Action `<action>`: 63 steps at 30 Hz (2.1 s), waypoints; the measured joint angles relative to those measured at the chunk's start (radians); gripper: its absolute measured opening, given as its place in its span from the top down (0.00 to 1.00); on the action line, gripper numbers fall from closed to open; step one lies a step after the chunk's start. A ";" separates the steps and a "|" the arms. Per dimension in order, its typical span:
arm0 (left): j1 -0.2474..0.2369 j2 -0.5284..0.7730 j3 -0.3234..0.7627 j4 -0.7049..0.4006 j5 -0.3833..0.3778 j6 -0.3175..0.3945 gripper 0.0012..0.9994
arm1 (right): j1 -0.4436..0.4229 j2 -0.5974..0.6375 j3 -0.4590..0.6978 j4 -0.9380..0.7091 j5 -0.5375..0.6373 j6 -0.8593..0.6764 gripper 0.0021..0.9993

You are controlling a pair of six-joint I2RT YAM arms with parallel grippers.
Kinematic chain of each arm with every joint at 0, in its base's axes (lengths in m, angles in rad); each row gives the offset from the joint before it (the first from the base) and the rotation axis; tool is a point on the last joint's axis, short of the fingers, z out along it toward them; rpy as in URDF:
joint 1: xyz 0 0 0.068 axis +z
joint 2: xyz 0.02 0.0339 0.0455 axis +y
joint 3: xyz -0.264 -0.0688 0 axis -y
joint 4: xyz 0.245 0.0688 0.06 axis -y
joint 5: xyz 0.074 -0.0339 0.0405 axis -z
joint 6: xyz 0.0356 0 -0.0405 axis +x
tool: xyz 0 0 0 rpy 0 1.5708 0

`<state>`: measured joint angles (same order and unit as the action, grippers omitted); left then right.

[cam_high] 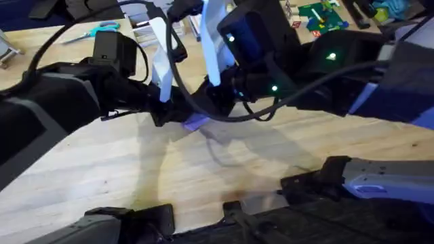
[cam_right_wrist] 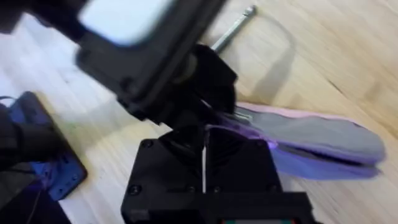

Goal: Unzip the bag, pick up the pens from the table one at a time and place them inside, then zip the bag closed.

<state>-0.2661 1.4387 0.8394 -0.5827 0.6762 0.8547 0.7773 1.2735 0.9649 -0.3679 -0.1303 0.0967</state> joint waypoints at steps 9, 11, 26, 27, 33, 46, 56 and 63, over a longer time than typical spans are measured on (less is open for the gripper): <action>0.005 0.000 0.000 -0.001 -0.007 0.021 0.96 | 0.000 0.042 0.000 0.059 -0.128 0.000 0.97; 0.007 0.000 0.000 -0.001 -0.008 0.025 0.96 | -0.003 0.045 0.000 0.061 -0.135 -0.012 0.97; 0.001 0.000 0.002 0.000 -0.008 0.019 0.96 | 0.004 -0.053 0.001 -0.126 -0.041 -0.103 0.00; 0.001 0.000 0.002 0.000 -0.008 0.017 0.96 | -0.001 -0.068 0.001 -0.135 -0.038 -0.105 0.00; 0.001 0.000 0.002 0.000 -0.007 0.012 0.90 | -0.060 -0.159 0.001 -0.185 -0.024 -0.109 0.00; 0.001 0.000 0.002 0.000 -0.017 0.002 0.01 | -0.208 -0.173 0.058 -0.278 -0.035 -0.263 0.00; 0.001 0.000 0.002 -0.001 -0.045 0.002 0.01 | -0.239 -0.068 0.253 -0.448 -0.039 -0.540 0.00; 0.042 -0.124 0.002 -0.019 -0.049 0.001 0.01 | -0.239 -0.014 0.270 -0.434 0.023 -0.860 0.00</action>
<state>-0.2241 1.3143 0.8417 -0.6019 0.6270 0.8560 0.5381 1.2593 1.2350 -0.8024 -0.1075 -0.7634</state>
